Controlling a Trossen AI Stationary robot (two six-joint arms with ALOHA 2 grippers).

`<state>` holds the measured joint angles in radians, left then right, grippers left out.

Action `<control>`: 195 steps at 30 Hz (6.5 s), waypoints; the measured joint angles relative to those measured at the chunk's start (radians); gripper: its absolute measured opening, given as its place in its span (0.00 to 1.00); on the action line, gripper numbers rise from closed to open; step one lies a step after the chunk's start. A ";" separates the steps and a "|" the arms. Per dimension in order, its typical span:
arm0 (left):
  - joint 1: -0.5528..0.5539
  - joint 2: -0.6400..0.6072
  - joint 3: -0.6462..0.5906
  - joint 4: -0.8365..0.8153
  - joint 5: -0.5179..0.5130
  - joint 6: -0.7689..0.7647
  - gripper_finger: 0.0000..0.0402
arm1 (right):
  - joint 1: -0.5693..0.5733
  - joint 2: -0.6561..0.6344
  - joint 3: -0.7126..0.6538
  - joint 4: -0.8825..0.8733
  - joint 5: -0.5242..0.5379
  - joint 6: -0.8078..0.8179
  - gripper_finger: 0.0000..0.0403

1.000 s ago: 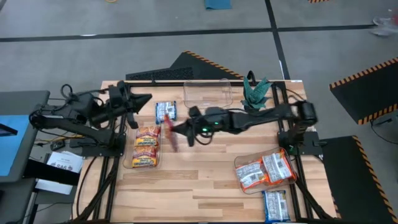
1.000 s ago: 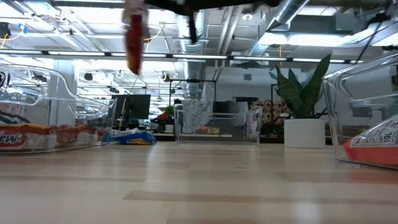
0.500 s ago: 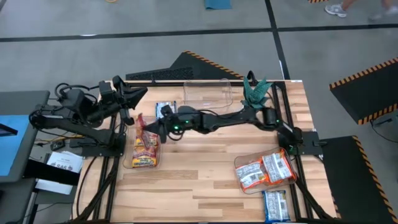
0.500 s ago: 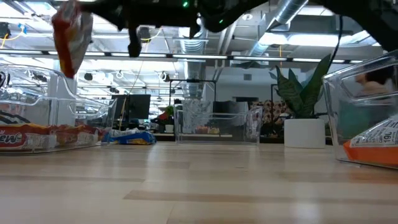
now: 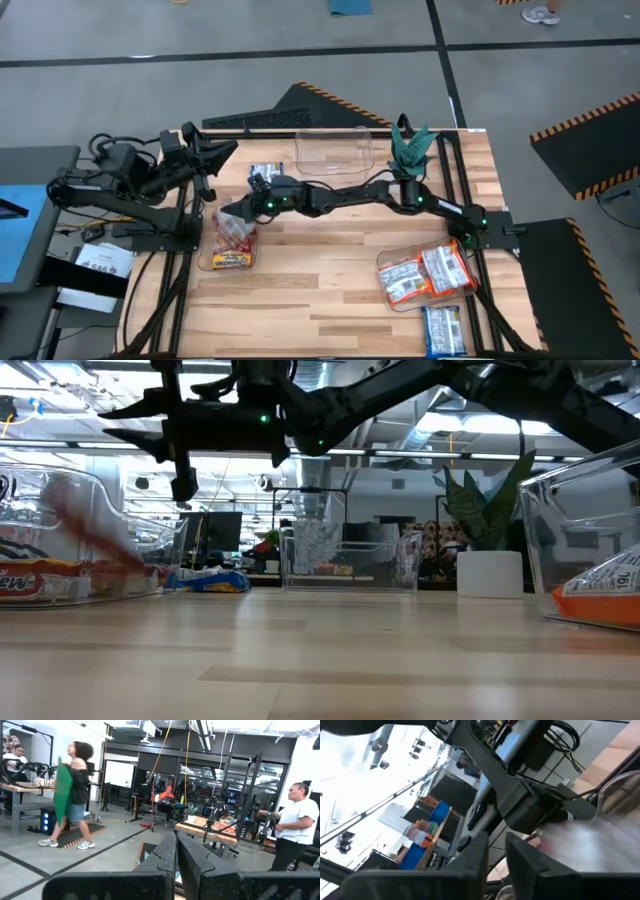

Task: Sort Maruchan noodles
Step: Put the red noodle pack into the bottom left transparent bin, then put the top blue noodle pack into the top transparent bin

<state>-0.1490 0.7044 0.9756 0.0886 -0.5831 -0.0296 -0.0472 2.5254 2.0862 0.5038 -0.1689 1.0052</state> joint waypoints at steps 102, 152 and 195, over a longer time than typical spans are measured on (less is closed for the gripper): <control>0.546 0.387 0.161 -0.965 0.213 0.006 0.07 | -0.038 -1.147 -0.979 -0.845 0.167 -0.554 0.08; 0.966 1.114 0.189 -0.767 0.661 -0.114 0.03 | -0.025 -1.145 -0.979 -0.845 0.168 -0.437 0.08; 1.027 0.905 0.191 -0.680 0.617 -0.308 0.38 | -0.047 -1.145 -0.979 -0.733 0.173 -0.483 0.08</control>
<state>0.8780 1.6091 1.1667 -0.5915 0.0343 -0.3378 -0.0946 1.3800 1.1076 -0.2296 0.0045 0.5225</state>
